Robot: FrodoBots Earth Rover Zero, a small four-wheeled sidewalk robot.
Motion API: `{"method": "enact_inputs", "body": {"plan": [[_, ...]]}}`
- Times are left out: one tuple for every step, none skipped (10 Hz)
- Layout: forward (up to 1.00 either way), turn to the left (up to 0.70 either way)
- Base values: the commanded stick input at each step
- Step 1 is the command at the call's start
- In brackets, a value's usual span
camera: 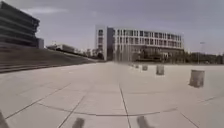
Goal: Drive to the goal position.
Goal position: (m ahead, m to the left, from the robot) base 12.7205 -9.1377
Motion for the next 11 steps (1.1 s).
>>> {"method": "enact_inputs", "body": {"plan": [[0.7,0.0],[0.7,0.0],[0.7,0.0],[0.7,0.0],[0.7,0.0],[0.7,0.0],[0.7,0.0],[0.7,0.0],[0.7,0.0],[0.7,0.0],[0.7,0.0]]}}
